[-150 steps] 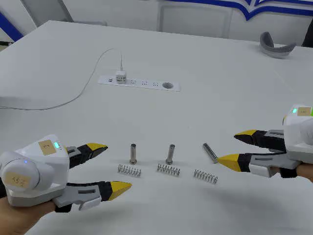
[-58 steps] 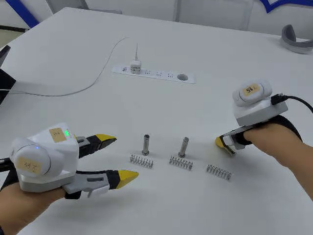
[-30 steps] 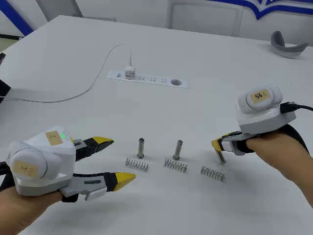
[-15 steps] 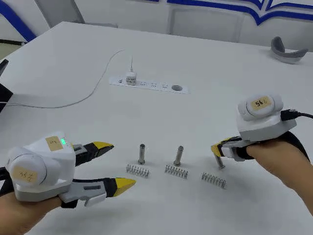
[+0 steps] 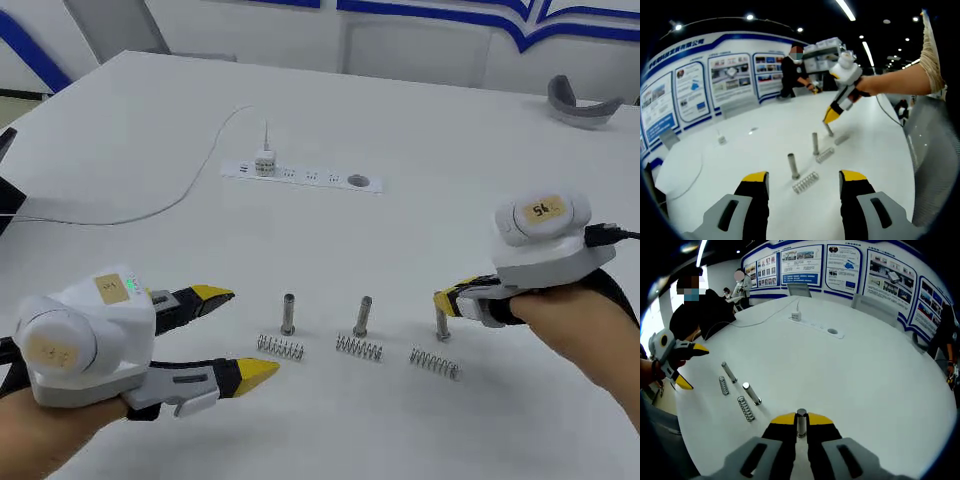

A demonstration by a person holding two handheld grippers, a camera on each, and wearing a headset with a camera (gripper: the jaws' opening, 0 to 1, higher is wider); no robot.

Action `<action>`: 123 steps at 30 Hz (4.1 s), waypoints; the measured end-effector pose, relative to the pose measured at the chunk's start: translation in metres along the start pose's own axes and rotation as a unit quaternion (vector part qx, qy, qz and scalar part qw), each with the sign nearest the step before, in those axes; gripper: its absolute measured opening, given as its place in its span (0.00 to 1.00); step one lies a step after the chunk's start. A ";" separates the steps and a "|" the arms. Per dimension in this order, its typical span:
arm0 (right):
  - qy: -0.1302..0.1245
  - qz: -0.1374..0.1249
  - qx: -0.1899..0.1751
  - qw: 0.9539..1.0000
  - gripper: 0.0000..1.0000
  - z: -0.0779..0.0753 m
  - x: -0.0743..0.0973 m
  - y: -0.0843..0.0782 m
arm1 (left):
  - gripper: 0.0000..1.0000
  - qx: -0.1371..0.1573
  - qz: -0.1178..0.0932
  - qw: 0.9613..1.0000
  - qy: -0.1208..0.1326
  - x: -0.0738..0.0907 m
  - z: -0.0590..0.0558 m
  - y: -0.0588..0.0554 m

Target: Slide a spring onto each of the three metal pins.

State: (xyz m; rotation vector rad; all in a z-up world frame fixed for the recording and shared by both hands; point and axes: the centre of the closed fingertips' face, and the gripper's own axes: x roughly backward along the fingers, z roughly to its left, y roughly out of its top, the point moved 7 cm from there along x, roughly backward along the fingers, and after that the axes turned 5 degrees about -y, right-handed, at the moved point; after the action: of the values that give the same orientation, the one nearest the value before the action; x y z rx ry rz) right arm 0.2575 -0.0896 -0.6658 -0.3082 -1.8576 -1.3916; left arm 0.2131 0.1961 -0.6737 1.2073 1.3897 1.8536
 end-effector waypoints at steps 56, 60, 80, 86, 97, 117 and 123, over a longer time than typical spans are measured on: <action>0.053 -0.008 0.038 0.998 0.18 0.003 0.021 -0.031 | 0.57 0.000 -0.002 1.000 -0.005 -0.005 -0.010 0.004; 0.080 0.003 0.059 0.995 0.18 0.007 0.020 -0.035 | 0.57 0.001 -0.004 1.000 -0.003 -0.005 -0.010 0.005; 0.153 0.077 0.178 0.969 0.15 0.020 0.001 -0.047 | 0.57 0.008 -0.006 1.000 0.001 -0.005 -0.011 0.002; 0.159 0.094 0.202 0.962 0.14 0.019 -0.004 -0.048 | 0.57 0.009 -0.003 1.000 0.000 -0.005 -0.011 -0.001; 0.169 0.108 0.209 0.957 0.12 0.019 -0.009 -0.052 | 0.56 0.012 -0.003 1.000 -0.002 -0.004 -0.013 -0.002; 0.172 0.091 0.201 0.960 0.12 0.028 0.010 -0.041 | 0.51 0.007 -0.006 1.000 -0.030 -0.014 -0.031 0.001; 0.179 0.078 0.218 0.956 0.12 0.039 0.018 -0.030 | 0.49 -0.001 -0.007 0.999 -0.046 -0.024 -0.039 0.006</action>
State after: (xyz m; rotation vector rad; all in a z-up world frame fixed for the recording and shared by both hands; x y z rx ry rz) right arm 0.2104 -0.0707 -0.6777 0.0240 -1.7319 -0.8329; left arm 0.1905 0.1563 -0.6788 1.2627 1.3437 1.7664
